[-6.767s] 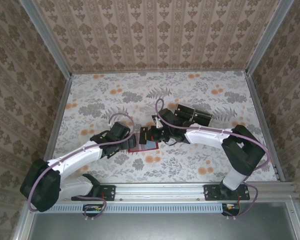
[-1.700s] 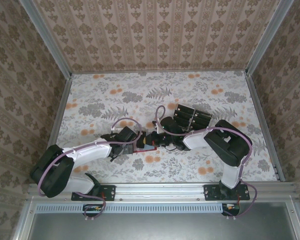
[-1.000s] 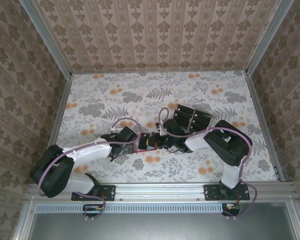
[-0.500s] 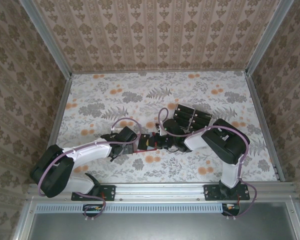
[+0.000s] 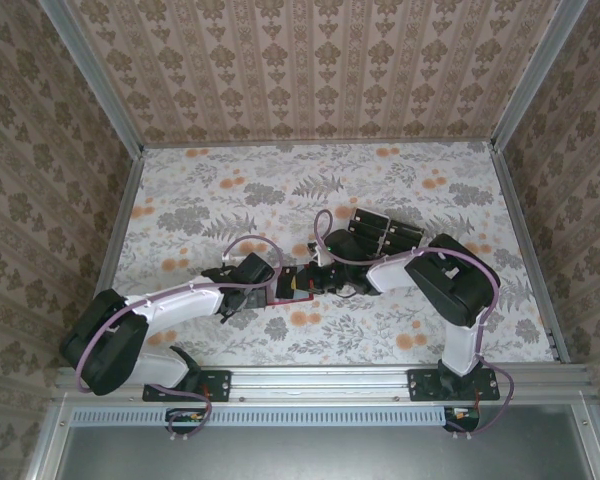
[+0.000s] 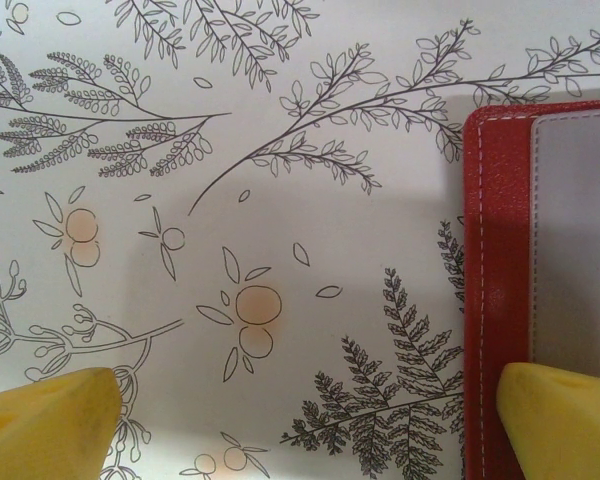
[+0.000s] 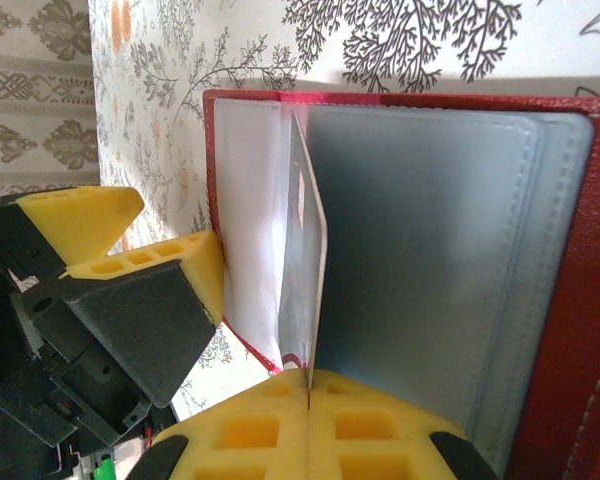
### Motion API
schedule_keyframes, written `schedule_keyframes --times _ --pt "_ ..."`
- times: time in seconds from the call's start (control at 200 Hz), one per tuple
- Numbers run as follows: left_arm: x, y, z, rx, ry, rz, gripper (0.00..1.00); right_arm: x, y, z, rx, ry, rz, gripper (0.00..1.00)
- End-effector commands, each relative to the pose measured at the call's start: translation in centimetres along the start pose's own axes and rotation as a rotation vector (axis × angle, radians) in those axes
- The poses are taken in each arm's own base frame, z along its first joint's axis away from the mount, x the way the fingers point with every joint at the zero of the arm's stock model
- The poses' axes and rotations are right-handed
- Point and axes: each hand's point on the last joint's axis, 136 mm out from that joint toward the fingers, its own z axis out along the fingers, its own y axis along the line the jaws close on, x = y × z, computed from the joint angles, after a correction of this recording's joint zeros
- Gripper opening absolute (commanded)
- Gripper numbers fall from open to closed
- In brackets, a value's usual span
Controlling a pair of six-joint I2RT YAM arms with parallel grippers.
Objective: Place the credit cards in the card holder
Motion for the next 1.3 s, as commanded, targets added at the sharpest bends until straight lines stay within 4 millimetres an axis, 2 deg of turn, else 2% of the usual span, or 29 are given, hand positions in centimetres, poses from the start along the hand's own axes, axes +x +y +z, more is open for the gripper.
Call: schedule_keyframes --times 0.0,1.295 --pt "0.7 0.9 0.4 -0.039 0.022 0.007 1.00 1.1 -1.3 0.3 0.036 0.076 0.020 0.00" --pt "0.9 0.8 0.9 -0.031 0.026 0.007 1.00 1.2 -2.5 1.7 0.116 0.171 0.104 0.00"
